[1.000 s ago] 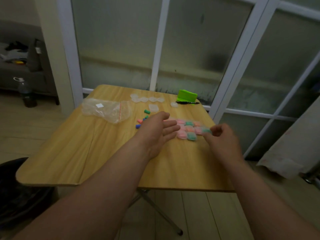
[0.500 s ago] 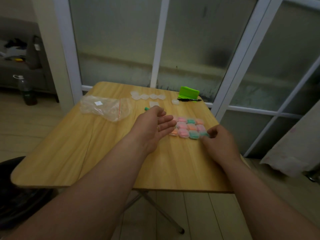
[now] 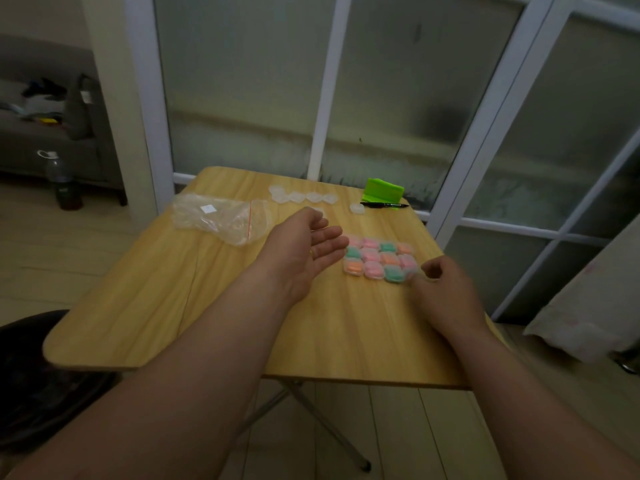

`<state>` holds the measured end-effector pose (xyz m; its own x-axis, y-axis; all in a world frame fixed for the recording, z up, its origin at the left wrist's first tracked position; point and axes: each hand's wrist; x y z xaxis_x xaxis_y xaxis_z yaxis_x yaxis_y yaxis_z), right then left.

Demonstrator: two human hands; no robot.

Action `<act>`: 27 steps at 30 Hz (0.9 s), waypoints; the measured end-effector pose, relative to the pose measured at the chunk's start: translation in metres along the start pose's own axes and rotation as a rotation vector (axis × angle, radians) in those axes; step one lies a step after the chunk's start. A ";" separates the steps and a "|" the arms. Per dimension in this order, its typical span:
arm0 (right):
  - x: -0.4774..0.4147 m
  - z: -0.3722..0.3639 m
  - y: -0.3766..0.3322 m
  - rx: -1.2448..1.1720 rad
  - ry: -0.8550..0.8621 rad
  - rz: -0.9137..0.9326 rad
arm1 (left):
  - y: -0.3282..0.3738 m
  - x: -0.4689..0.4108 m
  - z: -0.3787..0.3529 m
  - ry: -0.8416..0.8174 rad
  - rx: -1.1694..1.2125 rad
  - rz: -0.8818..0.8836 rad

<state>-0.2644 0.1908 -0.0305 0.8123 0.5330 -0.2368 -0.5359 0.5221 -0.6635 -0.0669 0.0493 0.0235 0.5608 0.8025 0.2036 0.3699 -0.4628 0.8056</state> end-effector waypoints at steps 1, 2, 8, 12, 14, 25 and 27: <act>0.001 0.000 -0.001 -0.009 0.012 -0.002 | 0.003 0.000 0.002 0.010 0.002 -0.003; 0.001 0.000 -0.003 -0.015 0.029 0.007 | 0.005 0.001 0.004 0.023 0.005 -0.008; 0.010 -0.009 -0.020 -0.062 0.106 0.123 | 0.023 0.003 0.020 0.135 0.002 -0.074; 0.017 -0.018 -0.036 -0.085 0.103 0.215 | 0.034 0.002 0.035 0.218 -0.018 -0.113; 0.020 -0.023 -0.044 -0.097 0.085 0.235 | 0.039 0.001 0.042 0.230 -0.016 -0.122; -0.020 -0.057 -0.107 -0.023 -0.083 0.318 | 0.062 -0.009 0.065 0.222 0.059 -0.099; -0.038 -0.061 -0.115 0.001 -0.086 0.341 | 0.066 -0.013 0.068 0.224 0.061 -0.109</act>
<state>-0.2195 0.0695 0.0114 0.5639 0.7309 -0.3845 -0.7736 0.3047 -0.5556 0.0009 -0.0173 0.0357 0.3390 0.9094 0.2410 0.4669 -0.3850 0.7961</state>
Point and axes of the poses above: each hand's wrist, its own x-axis away from the middle knuckle, its own z-axis out of the back of the hand, y = z × x, and after that the axes turned 2 degrees about -z, right-handed
